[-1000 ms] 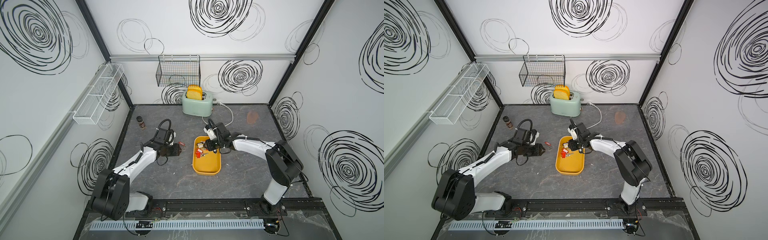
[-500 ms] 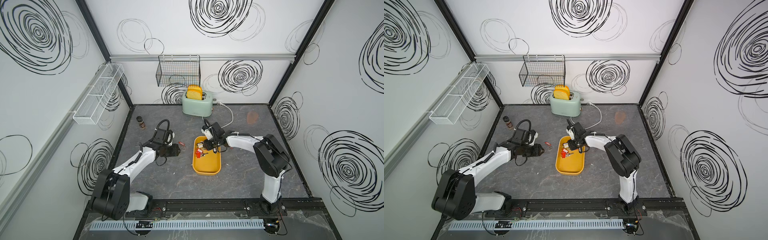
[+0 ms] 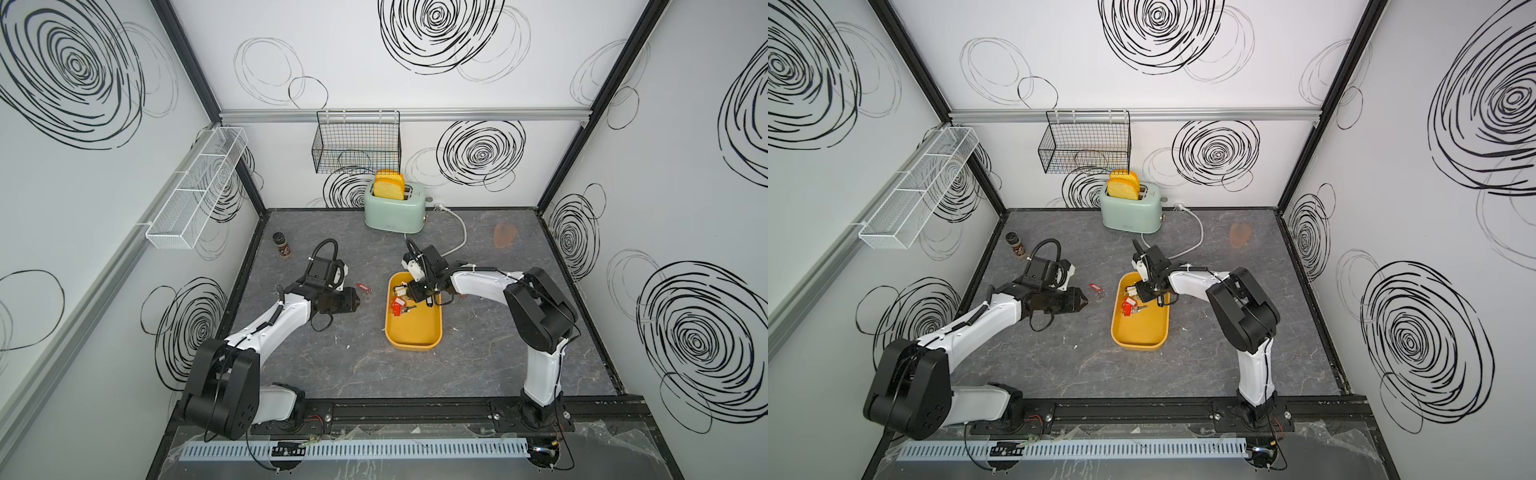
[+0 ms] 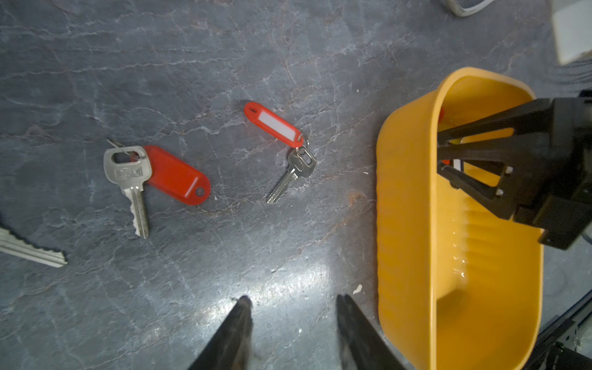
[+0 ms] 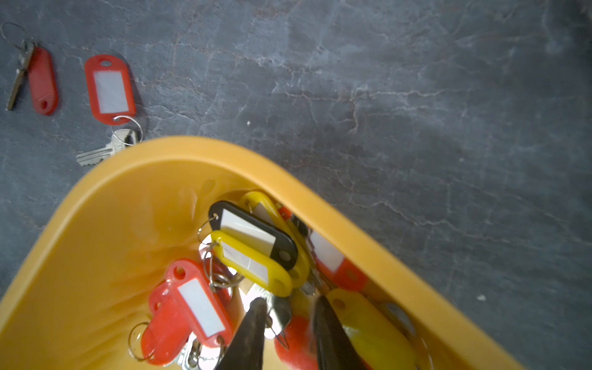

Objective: Take the keys out of the storage box
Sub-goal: Pick up the key from the storage box.

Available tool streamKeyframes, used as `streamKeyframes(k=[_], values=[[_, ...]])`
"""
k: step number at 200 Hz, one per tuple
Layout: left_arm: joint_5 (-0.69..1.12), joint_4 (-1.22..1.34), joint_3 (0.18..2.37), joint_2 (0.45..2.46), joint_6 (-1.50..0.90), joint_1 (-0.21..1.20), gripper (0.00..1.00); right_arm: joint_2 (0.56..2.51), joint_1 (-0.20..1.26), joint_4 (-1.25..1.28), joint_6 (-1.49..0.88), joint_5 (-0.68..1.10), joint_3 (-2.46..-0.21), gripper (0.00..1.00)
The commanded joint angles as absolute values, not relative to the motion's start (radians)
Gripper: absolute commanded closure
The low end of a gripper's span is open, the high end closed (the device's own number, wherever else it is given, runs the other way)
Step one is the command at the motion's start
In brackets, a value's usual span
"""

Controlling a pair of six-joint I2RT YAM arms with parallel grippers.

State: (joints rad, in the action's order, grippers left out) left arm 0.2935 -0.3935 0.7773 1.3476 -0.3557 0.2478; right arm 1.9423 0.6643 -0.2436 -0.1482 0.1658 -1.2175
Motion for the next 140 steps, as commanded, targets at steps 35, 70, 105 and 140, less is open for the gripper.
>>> streamKeyframes(k=[35, 70, 105, 140], values=[[0.301, -0.377, 0.773, 1.359, -0.353, 0.241, 0.52, 1.957, 0.685, -0.269, -0.135, 0.196, -1.215, 0.7], [0.299, -0.373, 0.772, 1.365, -0.352, 0.241, 0.53, 1.956, 0.692, -0.265, -0.144, 0.197, -1.202, 0.73], [0.301, -0.372, 0.77, 1.369, -0.353, 0.24, 0.53, 1.956, 0.693, -0.271, -0.14, 0.179, -1.202, 0.84], [0.304, -0.368, 0.767, 1.367, -0.355, 0.24, 0.53, 1.934, 0.693, -0.284, -0.133, 0.167, -1.204, 0.95]])
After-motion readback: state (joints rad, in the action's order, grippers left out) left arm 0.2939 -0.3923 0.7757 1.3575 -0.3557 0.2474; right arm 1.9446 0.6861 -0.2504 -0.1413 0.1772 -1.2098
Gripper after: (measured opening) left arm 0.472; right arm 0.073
